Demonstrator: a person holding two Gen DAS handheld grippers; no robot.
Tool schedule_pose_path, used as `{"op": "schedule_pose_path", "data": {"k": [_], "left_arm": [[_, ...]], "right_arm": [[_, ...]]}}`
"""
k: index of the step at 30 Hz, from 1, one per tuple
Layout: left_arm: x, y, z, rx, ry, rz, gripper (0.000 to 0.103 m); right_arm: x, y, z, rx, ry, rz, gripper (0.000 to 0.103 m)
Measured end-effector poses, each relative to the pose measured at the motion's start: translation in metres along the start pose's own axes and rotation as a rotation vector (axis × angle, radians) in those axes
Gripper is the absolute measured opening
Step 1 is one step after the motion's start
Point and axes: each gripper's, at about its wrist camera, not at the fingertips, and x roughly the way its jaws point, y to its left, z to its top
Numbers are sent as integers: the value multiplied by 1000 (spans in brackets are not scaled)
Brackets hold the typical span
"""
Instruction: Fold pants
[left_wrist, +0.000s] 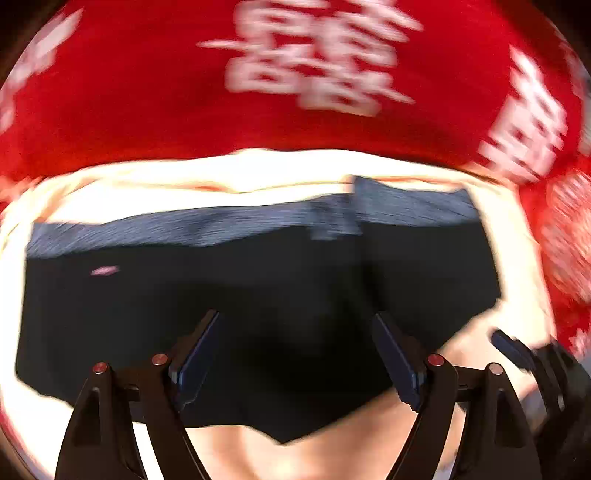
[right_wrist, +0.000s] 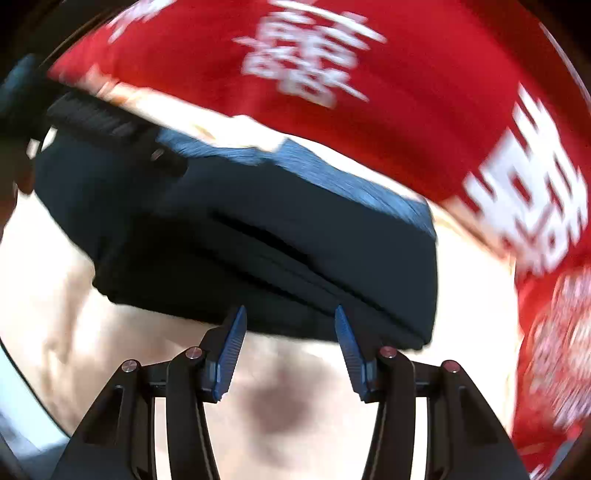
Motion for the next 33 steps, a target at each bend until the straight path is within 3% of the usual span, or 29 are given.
{"op": "schedule_pose_path", "data": {"k": [4,5,11,16,18,20,22,29,31,33], "left_arm": [[7,-29,12,80,33,-103,83],[14,-49,10,84,49,-109,83],[38,-46,18,-1,76,-147,83],[51,-46,17,-6,112,-137,82],[56,-47,17,-14,125,-135,69],[61,-46,18,-23,160,-124,42],[63,-45,18,-9,170,-77,25],[45,-42,13,0,129,-44,25],[43,-40,13,-6,135,-74,27],[41,-40,13,-7,127,-88,51]], "right_arm": [[-3,-41,-9,191,49,76,54],[-5,-40,-13,215,52,88,54],[13,-68,-24,362,95,171,53],[12,-75,-37,416,104,189,51],[14,-77,-38,432,108,204,50],[14,-80,-43,462,119,217,47],[16,-84,-45,487,127,220,46],[15,-90,-51,501,149,217,46],[16,-90,-50,502,156,220,46],[14,-90,-50,506,152,224,46]]}}
